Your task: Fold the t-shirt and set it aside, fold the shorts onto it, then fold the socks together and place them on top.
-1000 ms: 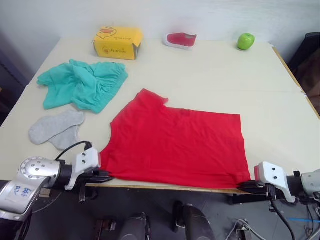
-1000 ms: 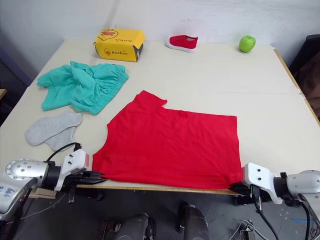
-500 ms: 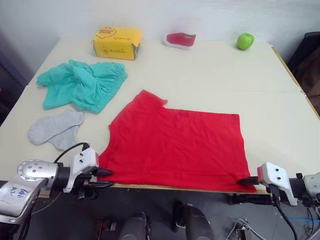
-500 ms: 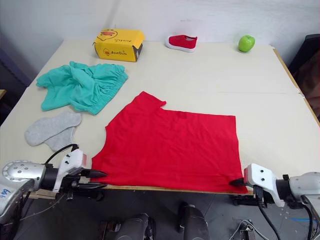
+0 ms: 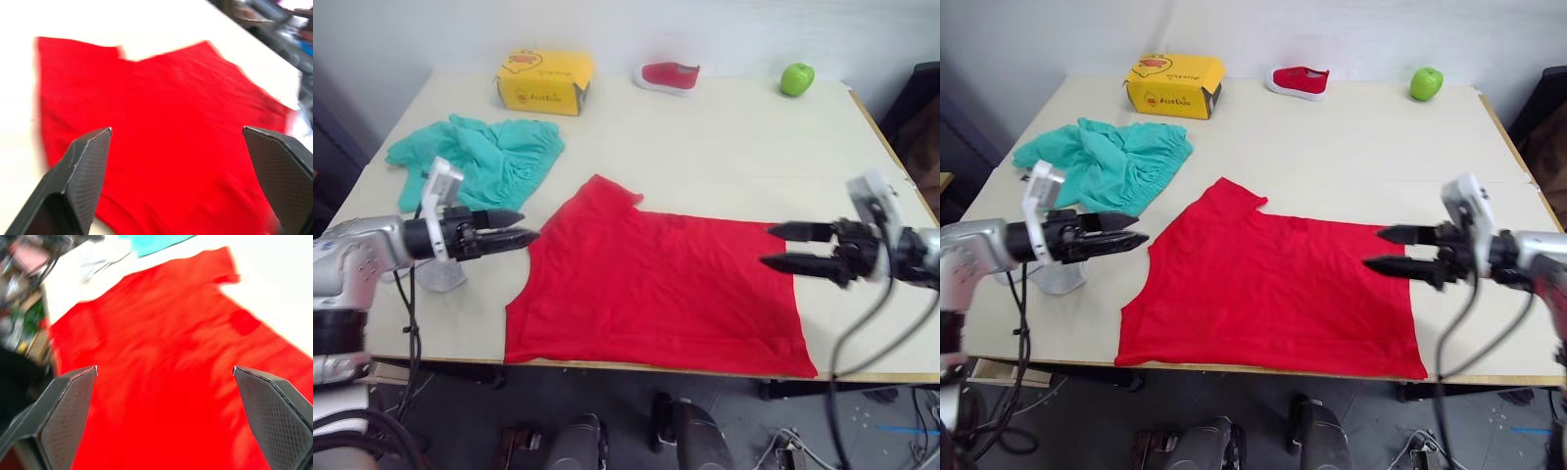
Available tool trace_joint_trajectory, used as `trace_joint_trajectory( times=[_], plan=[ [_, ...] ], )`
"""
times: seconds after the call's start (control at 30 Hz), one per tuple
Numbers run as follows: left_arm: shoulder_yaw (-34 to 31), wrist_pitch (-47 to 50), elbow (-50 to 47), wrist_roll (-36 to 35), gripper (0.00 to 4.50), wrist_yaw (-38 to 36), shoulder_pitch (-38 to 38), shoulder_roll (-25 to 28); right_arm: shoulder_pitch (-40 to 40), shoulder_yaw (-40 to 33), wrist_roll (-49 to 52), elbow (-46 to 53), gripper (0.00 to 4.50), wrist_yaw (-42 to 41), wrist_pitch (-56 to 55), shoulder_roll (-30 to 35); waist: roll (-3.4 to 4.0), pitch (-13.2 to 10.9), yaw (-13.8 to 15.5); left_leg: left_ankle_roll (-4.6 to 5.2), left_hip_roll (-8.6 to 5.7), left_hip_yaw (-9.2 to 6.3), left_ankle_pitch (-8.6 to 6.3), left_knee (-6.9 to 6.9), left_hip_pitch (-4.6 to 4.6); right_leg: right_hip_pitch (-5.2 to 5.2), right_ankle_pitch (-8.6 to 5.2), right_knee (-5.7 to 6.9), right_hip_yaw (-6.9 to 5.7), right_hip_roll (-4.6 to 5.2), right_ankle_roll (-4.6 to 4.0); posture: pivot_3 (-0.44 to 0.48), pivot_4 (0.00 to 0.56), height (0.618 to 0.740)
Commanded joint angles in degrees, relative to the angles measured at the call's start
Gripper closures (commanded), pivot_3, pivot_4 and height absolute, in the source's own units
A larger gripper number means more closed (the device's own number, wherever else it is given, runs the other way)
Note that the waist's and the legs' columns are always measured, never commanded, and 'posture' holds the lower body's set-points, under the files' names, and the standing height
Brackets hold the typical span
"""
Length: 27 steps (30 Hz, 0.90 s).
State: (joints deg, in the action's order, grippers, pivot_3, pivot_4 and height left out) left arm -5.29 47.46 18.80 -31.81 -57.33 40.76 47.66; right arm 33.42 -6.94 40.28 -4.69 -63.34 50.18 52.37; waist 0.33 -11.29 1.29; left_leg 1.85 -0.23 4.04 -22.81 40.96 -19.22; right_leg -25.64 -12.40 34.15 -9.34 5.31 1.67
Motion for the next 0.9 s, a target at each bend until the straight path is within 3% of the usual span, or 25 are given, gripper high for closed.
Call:
trace_joint_trajectory(
  times=[0.03, 0.4, 0.87, 0.9],
  plan=[
    [3.0, -8.0, 11.7, 7.8, 0.02, 3.5, 7.0, -2.9, 7.9, 3.2, -6.2, -8.5, 0.00, 7.6, 0.2, -4.5, -0.01, 0.0, -0.1, 0.00, 0.00, 0.06, 0.00, -0.01, -0.04, -0.06, 0.00, 0.01, 0.02, -0.02, 0.00, 0.000, 0.150, 0.740],
    [5.5, -28.0, 43.2, 20.7, 0.02, 9.2, 23.0, -14.4, 21.9, 7.4, -24.2, -36.0, 0.00, 21.9, -12.9, -13.8, -0.02, 0.0, -0.3, 0.02, 0.02, 0.25, 0.03, 0.00, -0.15, -0.17, 0.03, 0.02, 0.08, -0.04, 0.06, 0.000, 0.150, 0.740],
    [4.4, -35.2, 53.6, 27.5, 0.02, 14.1, 26.2, -19.4, 23.8, 7.7, -31.2, -43.4, 0.00, 21.4, -12.8, -13.4, -0.02, 0.0, -1.5, 0.01, 0.03, 0.36, 0.08, 0.01, -0.05, -0.26, 0.03, 0.29, 0.24, 0.03, 0.06, 0.000, 0.150, 0.740],
    [4.5, -35.4, 53.7, 28.0, 0.42, 14.3, 26.1, -19.5, 23.8, 7.7, -31.3, -43.5, 0.00, 21.5, -12.1, -13.5, -0.02, 0.0, -1.5, 0.01, 0.02, 0.37, 0.08, 0.02, -0.04, -0.26, 0.03, 0.31, 0.25, 0.05, 0.06, 0.000, 0.150, 0.740]
  ],
)
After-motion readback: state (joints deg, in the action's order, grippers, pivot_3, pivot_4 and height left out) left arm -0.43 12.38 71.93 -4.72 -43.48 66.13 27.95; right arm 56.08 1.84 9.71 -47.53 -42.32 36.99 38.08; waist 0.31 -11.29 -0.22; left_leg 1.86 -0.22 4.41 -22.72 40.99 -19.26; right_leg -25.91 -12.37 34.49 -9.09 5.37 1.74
